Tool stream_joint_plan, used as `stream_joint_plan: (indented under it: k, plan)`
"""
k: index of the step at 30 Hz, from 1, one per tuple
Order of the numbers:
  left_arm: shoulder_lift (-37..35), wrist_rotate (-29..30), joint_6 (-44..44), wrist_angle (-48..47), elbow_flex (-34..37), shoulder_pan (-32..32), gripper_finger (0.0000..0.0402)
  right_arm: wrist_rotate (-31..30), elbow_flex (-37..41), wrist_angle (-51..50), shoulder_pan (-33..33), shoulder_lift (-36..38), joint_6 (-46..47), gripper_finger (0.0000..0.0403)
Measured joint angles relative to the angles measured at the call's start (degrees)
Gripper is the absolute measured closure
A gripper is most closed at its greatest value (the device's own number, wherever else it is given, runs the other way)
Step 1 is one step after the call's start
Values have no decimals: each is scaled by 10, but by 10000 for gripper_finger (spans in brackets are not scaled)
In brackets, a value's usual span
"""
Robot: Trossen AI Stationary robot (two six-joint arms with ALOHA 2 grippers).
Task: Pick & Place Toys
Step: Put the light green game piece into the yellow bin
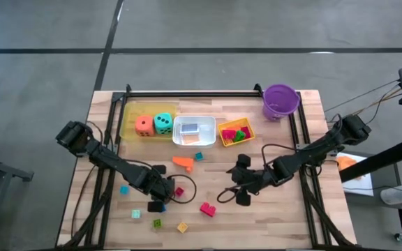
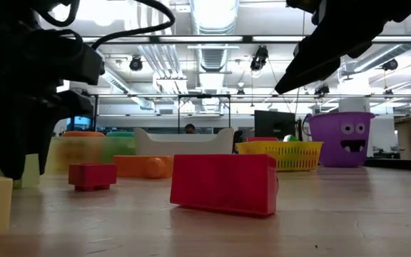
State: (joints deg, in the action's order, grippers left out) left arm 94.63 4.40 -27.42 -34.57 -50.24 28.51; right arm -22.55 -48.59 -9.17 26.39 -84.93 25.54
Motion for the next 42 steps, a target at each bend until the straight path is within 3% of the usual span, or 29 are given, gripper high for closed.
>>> stream_joint_plan:
  k: [5,14,20,26,39,42]
  plan:
    - [0,-3,-6,-12,0,0,313,0,0,5,3,0,0,90]
    - [0,-4,-9,-15,0,0,127,0,0,8,8,0,0,90]
    - [0,-11,4,-41,0,0,89,0,0,8,8,0,0,90]
    - [0,-10,22,-39,0,0,121,0,0,8,9,0,0,90]
    - [0,-18,34,-47,-1,0,321,0,0,10,16,0,0,90]
    - [0,-24,16,-45,-5,-1,323,0,0,13,19,0,-17,90]
